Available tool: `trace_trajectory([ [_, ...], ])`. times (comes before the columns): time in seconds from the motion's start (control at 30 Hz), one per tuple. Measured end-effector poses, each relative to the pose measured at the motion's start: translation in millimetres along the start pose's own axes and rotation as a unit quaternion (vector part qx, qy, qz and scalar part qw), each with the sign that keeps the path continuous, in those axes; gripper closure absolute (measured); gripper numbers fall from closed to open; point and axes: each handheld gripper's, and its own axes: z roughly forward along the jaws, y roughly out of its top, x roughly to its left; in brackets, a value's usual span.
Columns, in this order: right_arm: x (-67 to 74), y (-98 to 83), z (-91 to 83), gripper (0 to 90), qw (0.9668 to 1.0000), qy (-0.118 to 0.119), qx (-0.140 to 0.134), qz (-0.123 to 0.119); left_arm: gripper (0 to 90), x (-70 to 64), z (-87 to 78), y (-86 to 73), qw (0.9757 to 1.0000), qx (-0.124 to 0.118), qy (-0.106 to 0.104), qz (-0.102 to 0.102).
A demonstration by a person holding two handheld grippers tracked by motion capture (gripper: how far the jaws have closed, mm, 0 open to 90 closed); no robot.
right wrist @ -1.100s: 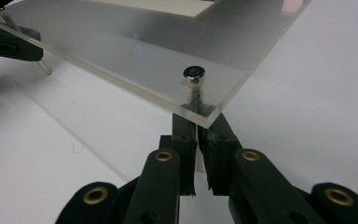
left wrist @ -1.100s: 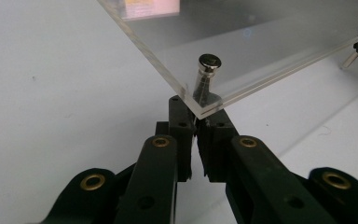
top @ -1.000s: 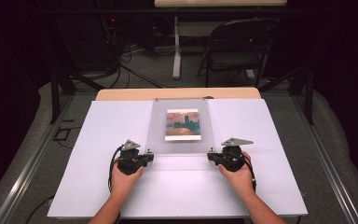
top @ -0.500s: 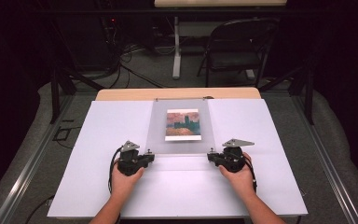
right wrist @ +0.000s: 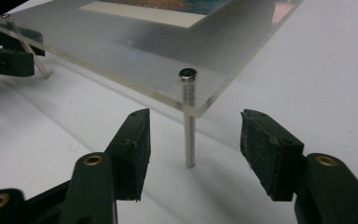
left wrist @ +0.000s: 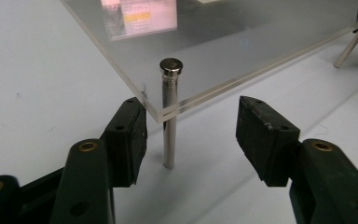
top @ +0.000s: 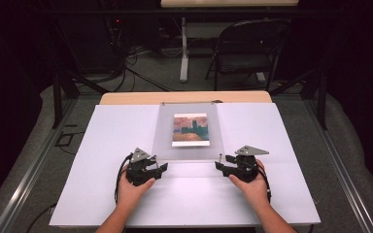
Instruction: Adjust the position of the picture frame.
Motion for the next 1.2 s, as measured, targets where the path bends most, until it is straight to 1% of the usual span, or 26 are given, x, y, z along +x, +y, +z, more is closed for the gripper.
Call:
trace_trajectory([
  [0.03,3.3,-0.3,-2.1,38.7,0.9998,0.003,0.014,-0.011,38.9,-0.4,-1.2,0.3,1.0,-0.002,-0.003,0.001],
  [0.07,3.3,-0.3,-2.1,38.7,0.9998,0.003,0.014,-0.011,38.9,-0.8,-2.8,0.7,1.0,-0.003,-0.001,0.006],
  [0.1,6.8,-1.3,-4.7,35.9,0.9997,0.01,0.019,-0.014,38.0,-1.3,-4.6,1.4,1.0,-0.003,0.002,0.009],
  [0.13,6.8,-1.3,-4.7,35.9,0.9997,0.01,0.019,-0.014,38.0,-1.7,-6.2,2.1,0.9999,-0.005,0.001,0.009],
  [0.17,7.9,-1.4,-7.2,35.6,0.9994,0.004,0.026,-0.022,36.5,-2.1,-8.2,1.6,0.9999,-0.008,0.0,0.01],
  [0.2,9.2,-1.8,-9.5,35.4,0.9993,0.002,0.027,-0.025,35.9,-2.5,-10.5,0.8,0.9999,-0.006,0.0,0.012],
  [0.23,10.6,-1.9,-13.2,34.4,0.9989,0.003,0.032,-0.034,35.9,-2.8,-13.1,-0.3,0.9999,-0.003,-0.001,0.015],
  [0.27,10.6,-1.9,-13.2,34.4,0.9989,0.003,0.032,-0.034,35.9,-2.5,-16.0,-1.8,0.9998,-0.004,-0.002,0.018],
  [0.33,12.2,-2.4,-16.6,34.4,0.9987,0.004,0.033,-0.039,35.9,-1.7,-22.6,-4.7,0.9999,-0.005,-0.005,0.013],
  [0.37,13.1,-3.0,-19.6,34.5,0.9982,-0.002,0.036,-0.049,35.8,-0.9,-26.1,-5.7,0.9999,-0.007,-0.006,0.012],
  [0.4,13.1,-3.0,-19.6,34.5,0.9982,-0.002,0.036,-0.049,35.8,-0.1,-29.4,-6.6,0.9999,-0.01,-0.005,0.01],
  [0.43,12.6,-3.6,-21.9,34.6,0.9984,-0.006,0.029,-0.049,35.5,0.8,-32.7,-7.4,0.9999,-0.011,-0.005,0.009],
  [0.5,12.1,-3.9,-23.6,35.5,0.9984,-0.005,0.032,-0.047,35.4,2.5,-38.7,-9.1,0.9999,-0.015,-0.004,0.008],
  [0.53,11.2,-4.9,-26.8,39.2,0.9987,0.001,0.032,-0.039,34.6,2.9,-41.2,-9.9,0.9999,-0.015,-0.003,0.008],
  [0.57,10.1,-5.6,-28.0,40.7,0.9989,0.004,0.028,-0.038,34.3,3.6,-43.5,-10.5,0.9998,-0.015,-0.001,0.01],
  [0.7,8.0,-6.5,-32.7,41.0,0.9989,0.006,0.021,-0.042,33.6,6.1,-50.3,-12.0,0.9997,-0.019,0.001,0.011],
  [0.73,6.8,-6.5,-35.9,40.9,0.9988,0.004,0.013,-0.048,33.5,6.9,-51.4,-12.1,0.9997,-0.022,0.001,0.011],
  [0.8,6.5,-6.3,-37.8,40.9,0.9987,0.001,0.01,-0.051,33.5,9.0,-53.7,-12.2,0.9996,-0.025,0.002,0.013],
  [0.83,5.6,-6.3,-39.7,40.9,0.9985,-0.003,0.001,-0.055,33.4,9.8,-54.7,-12.0,0.9996,-0.023,0.004,0.015],
  [0.9,2.9,-5.4,-44.5,40.9,0.9982,-0.011,0.002,-0.06,33.4,11.5,-56.5,-11.7,0.9995,-0.029,0.007,0.014],
  [1.0,0.0,-5.4,-47.9,40.5,0.9979,-0.017,0.003,-0.062,33.5,15.0,-59.1,-11.0,0.9994,-0.029,0.013,0.012],
  [1.07,-4.4,-5.3,-51.0,40.0,0.9982,-0.017,-0.003,-0.057,33.8,17.5,-60.4,-10.8,0.9994,-0.03,0.017,0.008],
  [1.13,-8.9,-4.8,-53.6,39.0,0.9985,-0.022,-0.004,-0.05,33.9,19.9,-61.6,-10.4,0.9992,-0.032,0.023,0.003],
  [1.2,-14.1,-5.7,-55.0,35.9,0.9988,-0.034,-0.006,-0.035,33.8,22.1,-62.4,-10.3,0.9992,-0.034,0.021,-0.005],
])
